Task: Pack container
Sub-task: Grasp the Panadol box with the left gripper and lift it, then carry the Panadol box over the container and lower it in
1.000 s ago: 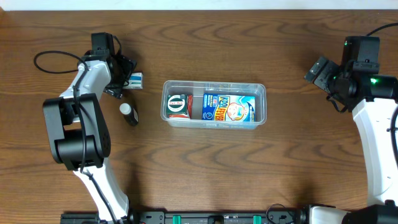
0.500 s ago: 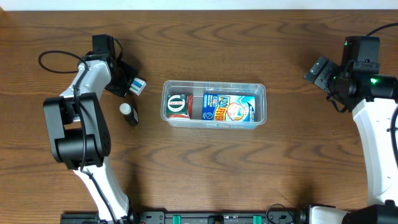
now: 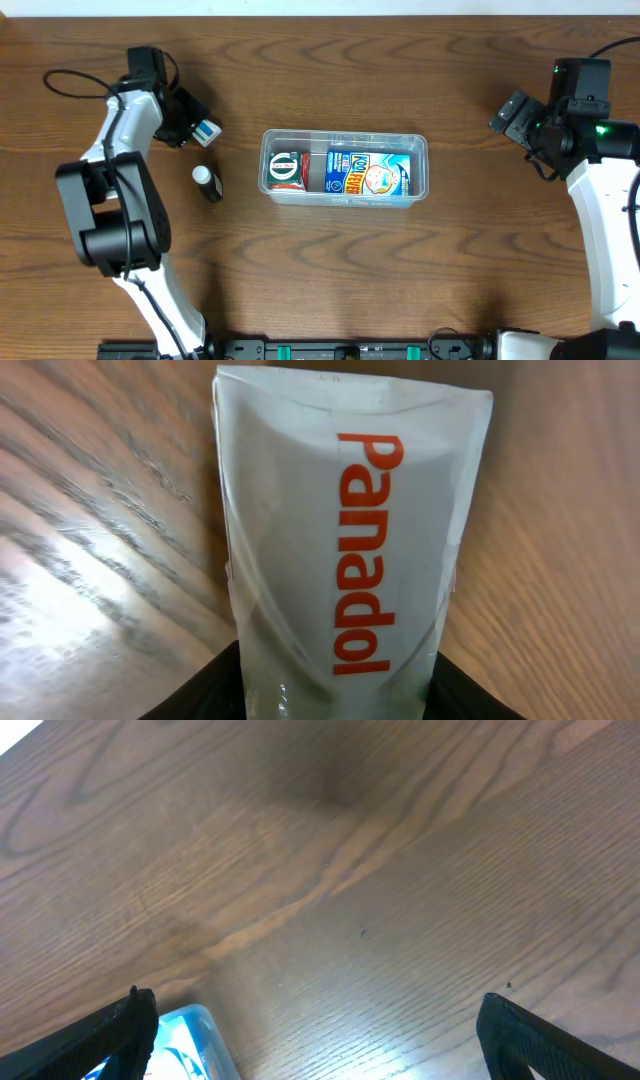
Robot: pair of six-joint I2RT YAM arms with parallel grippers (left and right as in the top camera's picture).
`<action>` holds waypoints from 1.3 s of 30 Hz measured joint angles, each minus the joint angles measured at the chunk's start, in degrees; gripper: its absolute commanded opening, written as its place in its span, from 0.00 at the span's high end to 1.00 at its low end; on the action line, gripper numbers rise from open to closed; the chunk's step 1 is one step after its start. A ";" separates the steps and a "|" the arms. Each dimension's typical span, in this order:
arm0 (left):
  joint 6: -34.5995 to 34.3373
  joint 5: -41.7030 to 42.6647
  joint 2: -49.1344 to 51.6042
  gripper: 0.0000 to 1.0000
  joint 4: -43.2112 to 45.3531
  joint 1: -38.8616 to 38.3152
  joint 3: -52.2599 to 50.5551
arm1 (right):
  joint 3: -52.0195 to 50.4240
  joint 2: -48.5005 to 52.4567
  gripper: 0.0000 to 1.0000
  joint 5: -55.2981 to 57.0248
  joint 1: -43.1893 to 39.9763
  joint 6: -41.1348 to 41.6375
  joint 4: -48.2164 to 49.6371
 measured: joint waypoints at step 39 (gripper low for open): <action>47.15 10.08 -20.68 0.66 -10.67 -40.65 0.26 | 0.00 0.00 0.01 0.00 0.00 0.00 0.00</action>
